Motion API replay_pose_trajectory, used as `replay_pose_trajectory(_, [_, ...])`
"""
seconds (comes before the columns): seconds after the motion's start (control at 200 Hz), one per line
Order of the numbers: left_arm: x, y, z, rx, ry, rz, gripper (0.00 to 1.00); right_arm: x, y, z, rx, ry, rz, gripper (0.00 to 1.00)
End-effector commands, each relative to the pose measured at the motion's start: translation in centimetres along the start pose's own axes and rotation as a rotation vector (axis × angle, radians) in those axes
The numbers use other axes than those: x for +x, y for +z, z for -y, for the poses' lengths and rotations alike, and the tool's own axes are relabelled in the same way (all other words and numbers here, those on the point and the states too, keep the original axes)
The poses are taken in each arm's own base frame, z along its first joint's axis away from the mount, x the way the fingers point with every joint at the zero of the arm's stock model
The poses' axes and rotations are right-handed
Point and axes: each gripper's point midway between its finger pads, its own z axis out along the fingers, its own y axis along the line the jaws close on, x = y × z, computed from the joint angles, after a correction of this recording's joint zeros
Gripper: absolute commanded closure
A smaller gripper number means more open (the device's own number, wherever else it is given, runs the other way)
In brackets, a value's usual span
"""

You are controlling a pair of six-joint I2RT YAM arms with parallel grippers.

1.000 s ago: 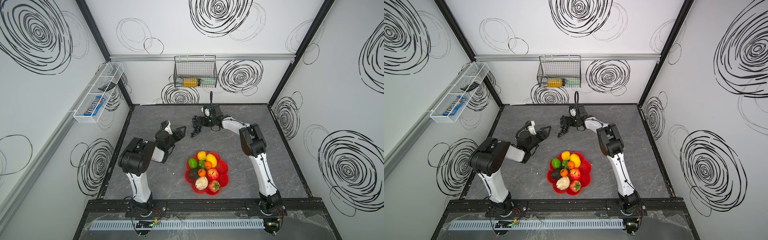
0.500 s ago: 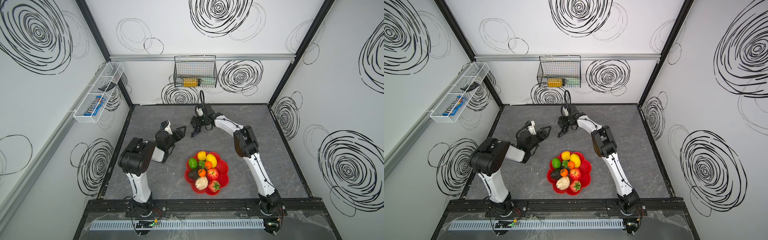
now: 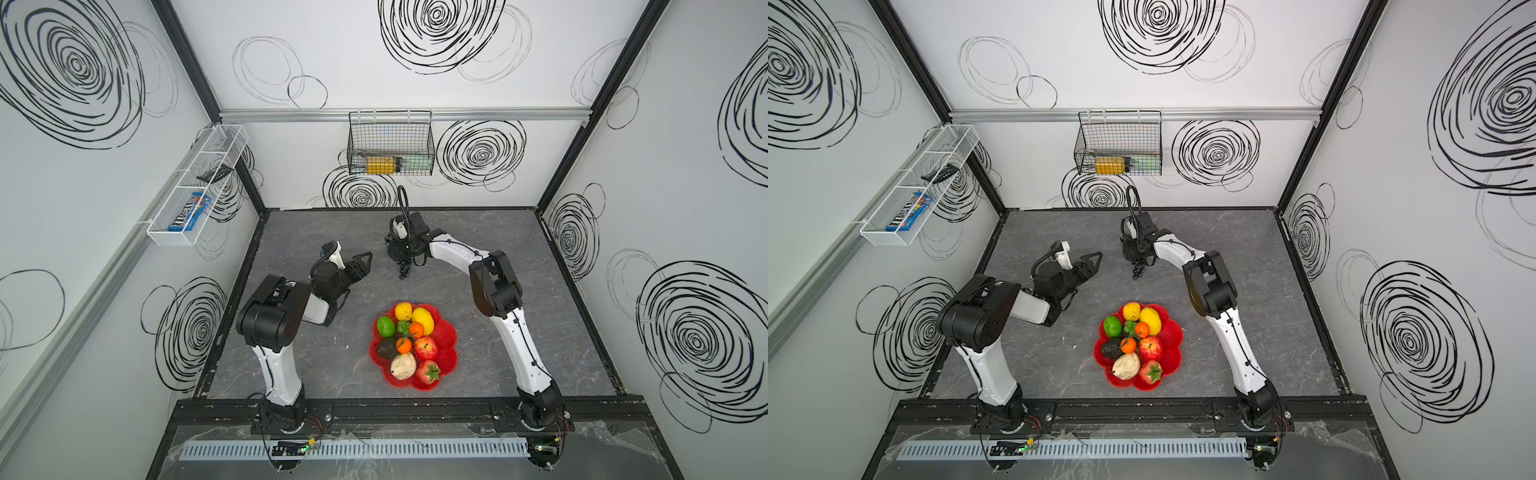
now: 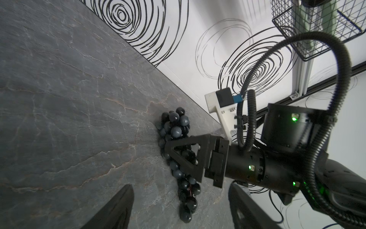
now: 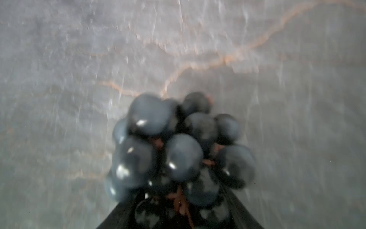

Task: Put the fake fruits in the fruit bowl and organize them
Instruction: 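Lift the grapes with the right gripper and carry them toward the bowl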

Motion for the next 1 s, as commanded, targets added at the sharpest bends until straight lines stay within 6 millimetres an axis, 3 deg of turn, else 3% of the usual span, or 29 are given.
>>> replay_pose_trajectory(0.0, [-1.9,-0.2,2.4,0.087,0.042,0.053,0.21,-1.2,-3.6,-1.5,-0.087,-0.028,0.083,0.43])
replay_pose_trajectory(0.17, [-1.4,0.2,3.4,0.146,0.035,0.022,0.22,-1.3,-7.6,-1.7,-0.206,-0.079,0.192,0.43])
replay_pose_trajectory(0.385, [-1.1,0.4,4.3,0.191,0.041,0.001,0.24,-1.4,-10.4,-0.6,-0.226,-0.165,0.264,0.45])
replay_pose_trajectory(0.43, [-1.1,0.4,4.3,0.191,0.043,0.003,0.24,-1.5,-10.2,-0.1,-0.196,-0.157,0.253,0.42])
replay_pose_trajectory(0.58, [-1.2,0.3,4.3,0.187,0.046,0.007,0.24,-0.1,-8.3,0.0,-0.120,-0.151,0.181,0.17])
replay_pose_trajectory(0.68, [-1.3,0.2,4.2,0.182,0.048,0.013,0.24,1.1,-7.1,-0.2,-0.064,-0.164,0.133,0.08])
replay_pose_trajectory(0.996, [-1.4,0.0,4.1,0.169,0.057,0.022,0.21,3.8,-4.2,-0.1,0.008,-0.183,0.016,0.06])
